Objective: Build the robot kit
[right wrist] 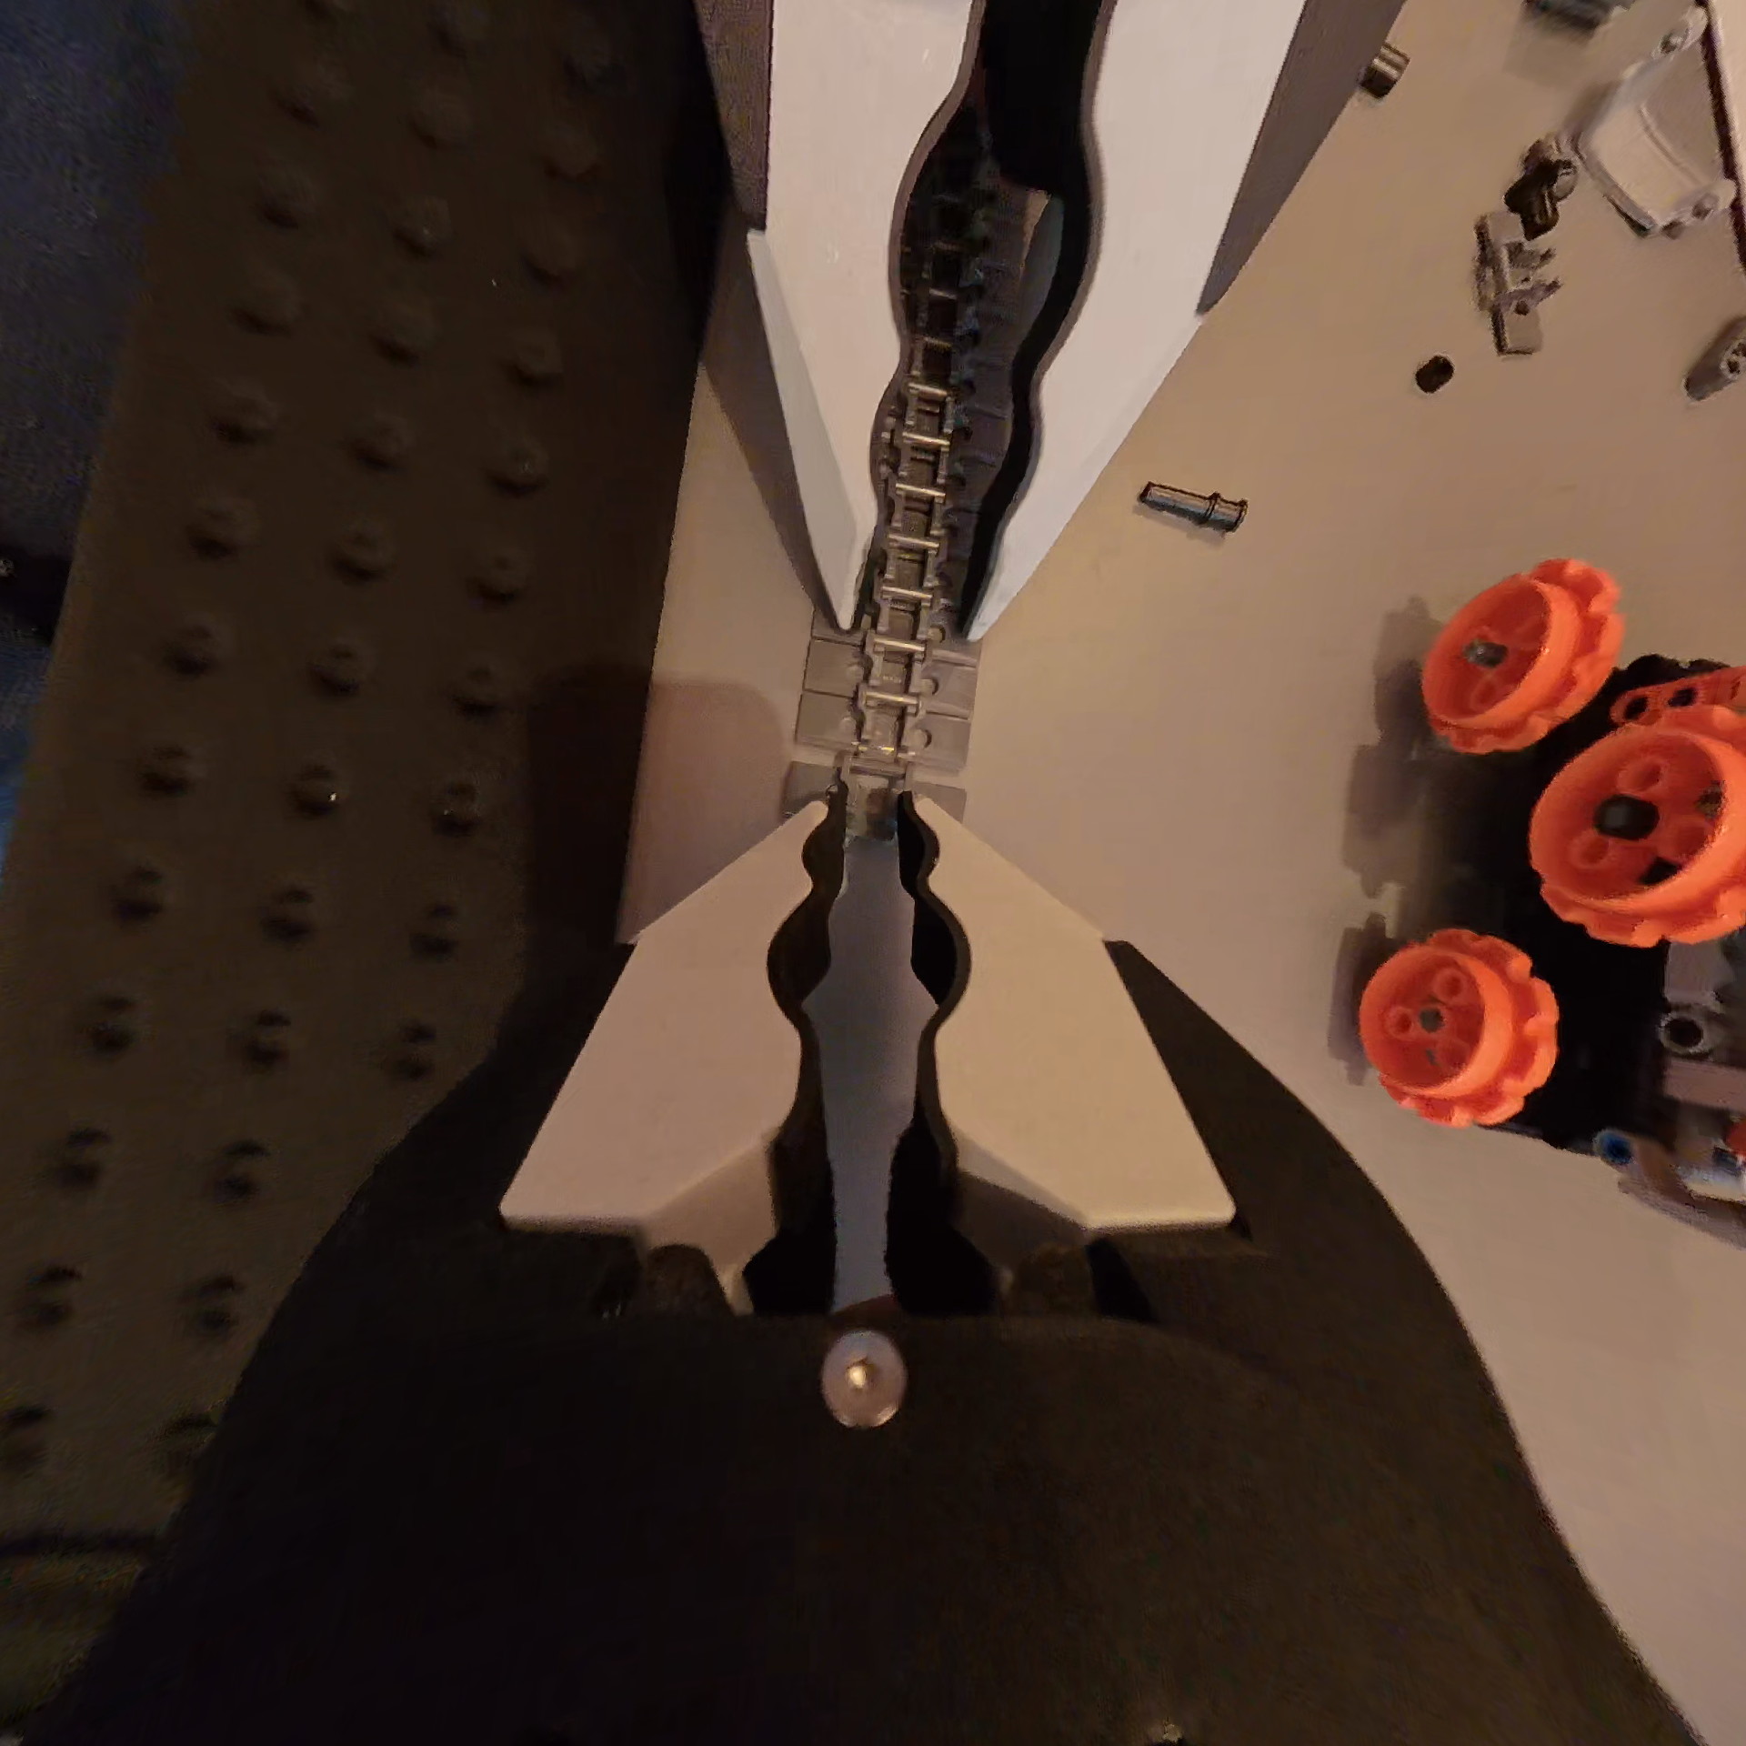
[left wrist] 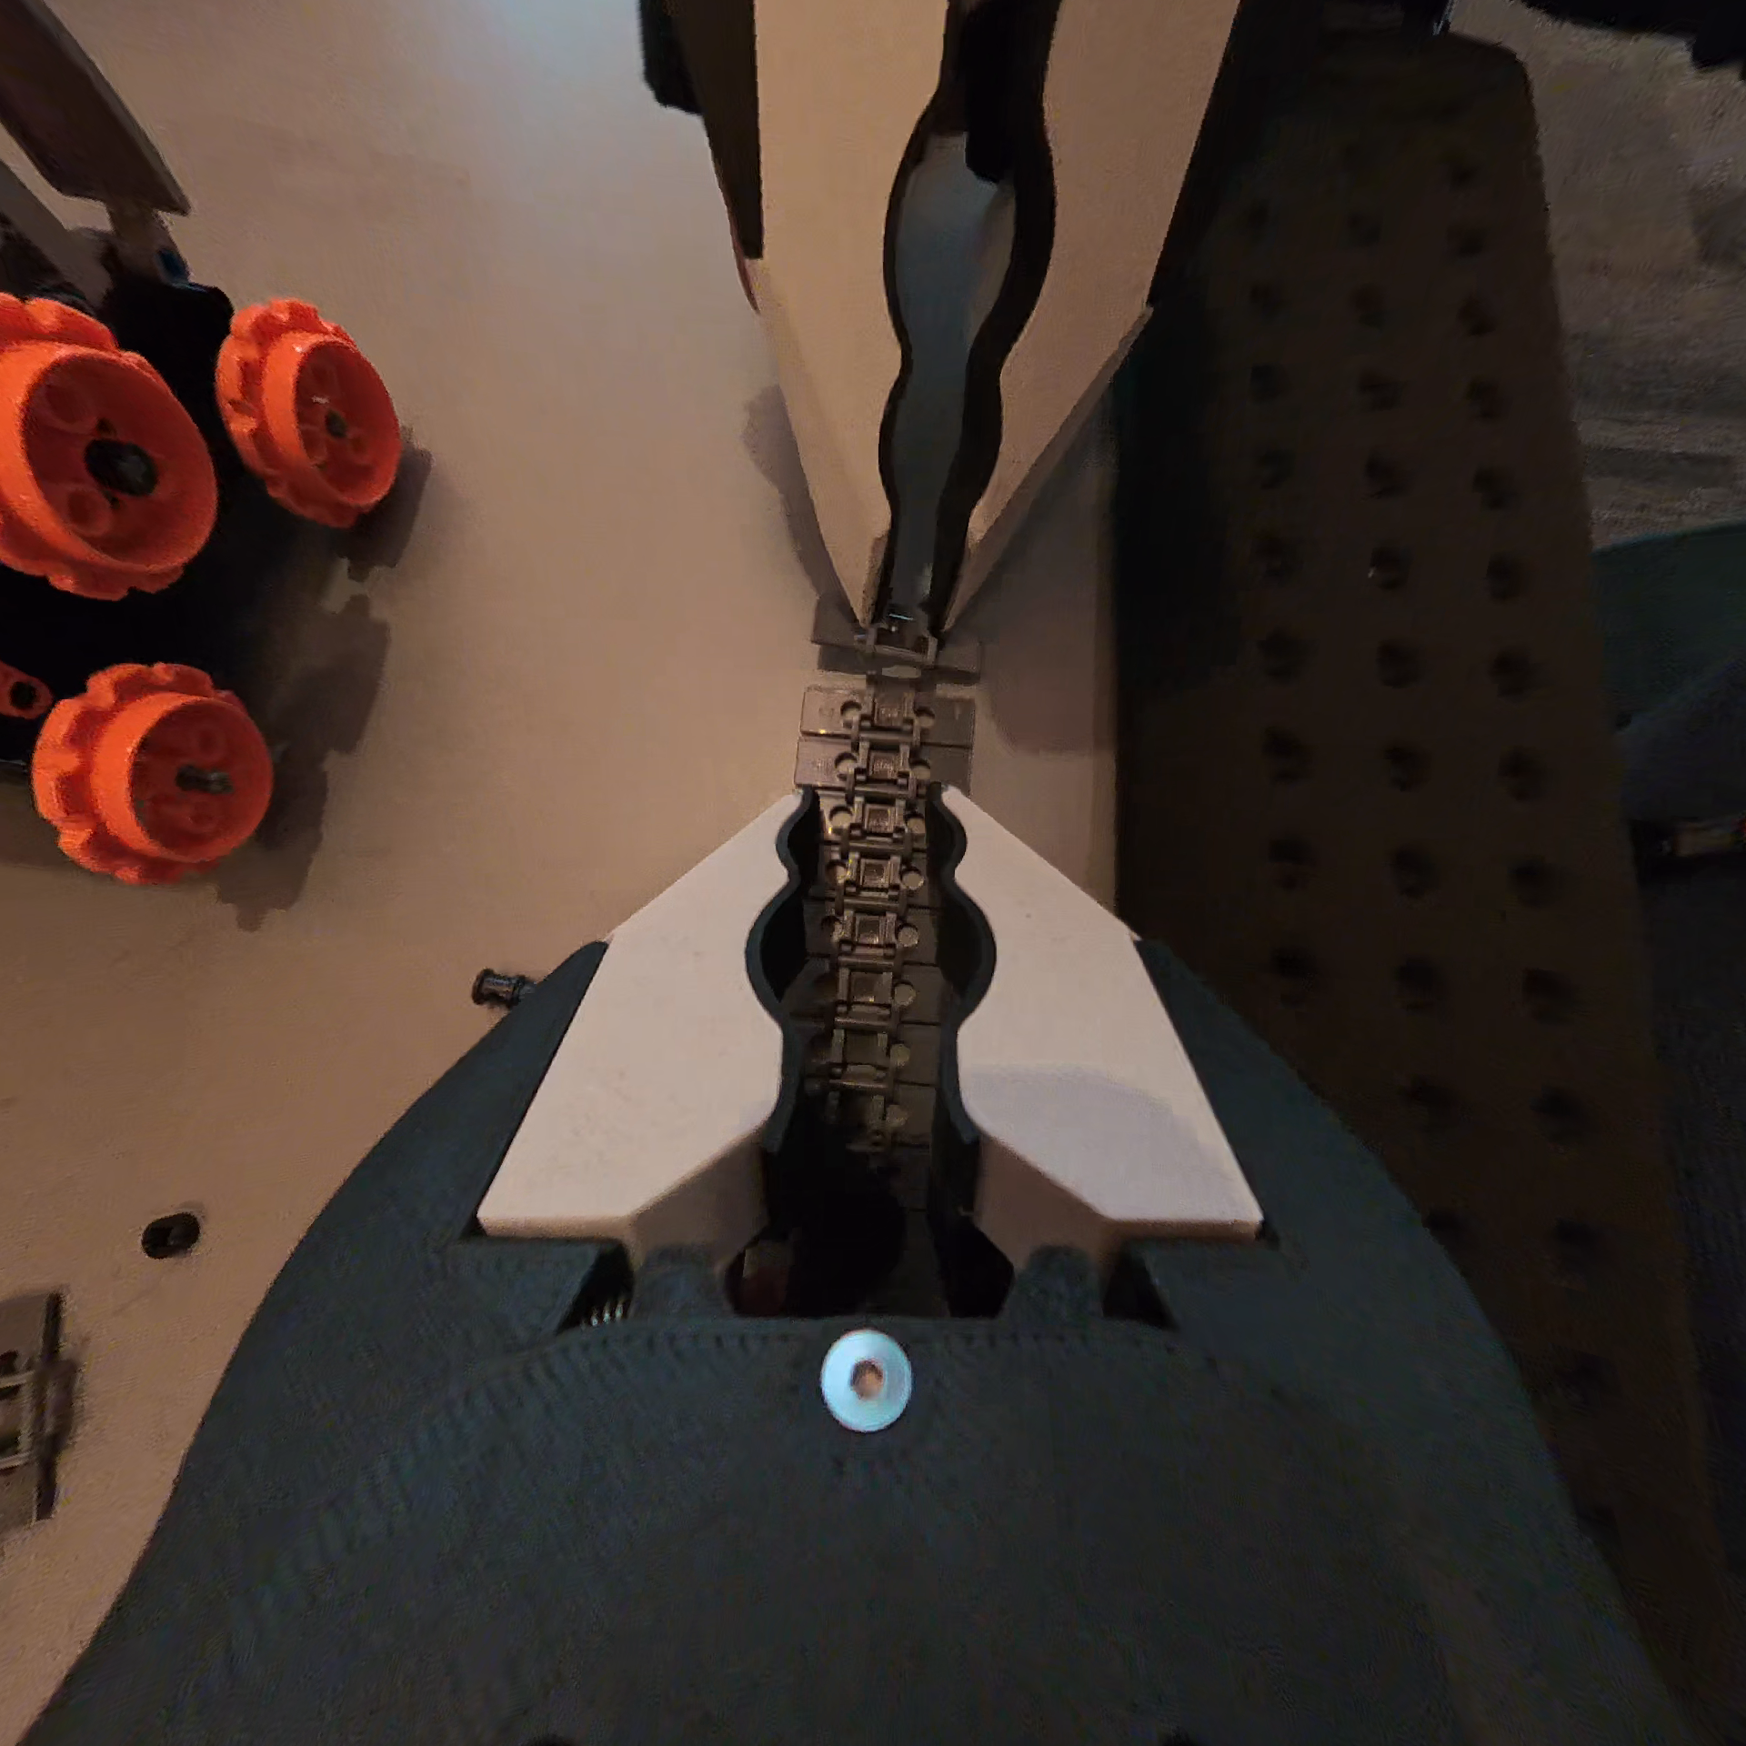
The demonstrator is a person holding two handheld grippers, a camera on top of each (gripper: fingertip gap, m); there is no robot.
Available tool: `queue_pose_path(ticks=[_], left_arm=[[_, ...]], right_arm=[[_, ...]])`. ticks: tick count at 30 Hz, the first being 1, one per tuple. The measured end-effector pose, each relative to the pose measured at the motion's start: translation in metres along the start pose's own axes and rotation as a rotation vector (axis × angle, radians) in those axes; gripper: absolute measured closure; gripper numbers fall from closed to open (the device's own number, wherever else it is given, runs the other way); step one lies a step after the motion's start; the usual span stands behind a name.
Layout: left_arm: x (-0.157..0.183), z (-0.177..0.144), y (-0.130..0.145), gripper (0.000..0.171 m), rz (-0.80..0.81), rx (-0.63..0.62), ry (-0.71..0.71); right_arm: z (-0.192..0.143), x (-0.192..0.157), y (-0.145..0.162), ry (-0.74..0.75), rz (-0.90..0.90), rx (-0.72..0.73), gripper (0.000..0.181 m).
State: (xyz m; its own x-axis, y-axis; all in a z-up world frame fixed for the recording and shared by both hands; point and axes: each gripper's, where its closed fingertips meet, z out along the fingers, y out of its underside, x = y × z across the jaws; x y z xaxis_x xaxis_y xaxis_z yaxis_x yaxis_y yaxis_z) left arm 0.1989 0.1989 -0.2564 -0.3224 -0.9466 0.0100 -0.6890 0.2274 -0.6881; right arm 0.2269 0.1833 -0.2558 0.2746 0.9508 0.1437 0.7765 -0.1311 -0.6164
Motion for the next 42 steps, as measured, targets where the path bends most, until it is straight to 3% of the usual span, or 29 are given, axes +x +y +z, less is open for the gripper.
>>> queue_pose_path(ticks=[12, 14, 16, 17, 18, 19, 28, 37, 42], left_arm=[[0.003, 0.003, 0.001, 0.156, 0.029, 0.002, 0.007], [0.003, 0.003, 0.001, 0.157, 0.032, 0.003, 0.007], [0.002, 0.003, 0.001, 0.156, 0.039, 0.002, 0.000], [0.002, 0.003, 0.001, 0.156, 0.045, 0.001, -0.005], [0.001, 0.003, 0.001, 0.155, 0.052, 0.001, -0.012], [0.001, 0.003, 0.001, 0.156, 0.054, 0.002, -0.014], [0.003, 0.004, 0.001, 0.157, 0.053, 0.004, -0.012], [0.003, 0.003, 0.001, 0.156, 0.053, 0.001, -0.014], [-0.004, -0.026, 0.017, 0.151, 0.041, -0.034, -0.047]], right_arm=[[0.006, 0.000, -0.002, -0.112, 0.049, -0.036, 0.171], [0.004, 0.001, 0.000, -0.099, 0.045, -0.053, 0.155], [-0.002, 0.004, -0.002, -0.069, 0.050, -0.033, 0.153], [-0.005, 0.005, -0.005, -0.055, 0.051, -0.014, 0.156], [-0.008, 0.007, -0.007, -0.029, 0.040, 0.007, 0.174], [-0.009, 0.007, -0.011, -0.017, 0.034, 0.026, 0.181], [0.006, 0.004, -0.008, 0.018, 0.026, -0.029, 0.181], [0.008, 0.002, -0.007, -0.036, -0.001, -0.237, 0.181], [0.008, 0.001, -0.007, -0.094, 0.002, -0.353, 0.181]])
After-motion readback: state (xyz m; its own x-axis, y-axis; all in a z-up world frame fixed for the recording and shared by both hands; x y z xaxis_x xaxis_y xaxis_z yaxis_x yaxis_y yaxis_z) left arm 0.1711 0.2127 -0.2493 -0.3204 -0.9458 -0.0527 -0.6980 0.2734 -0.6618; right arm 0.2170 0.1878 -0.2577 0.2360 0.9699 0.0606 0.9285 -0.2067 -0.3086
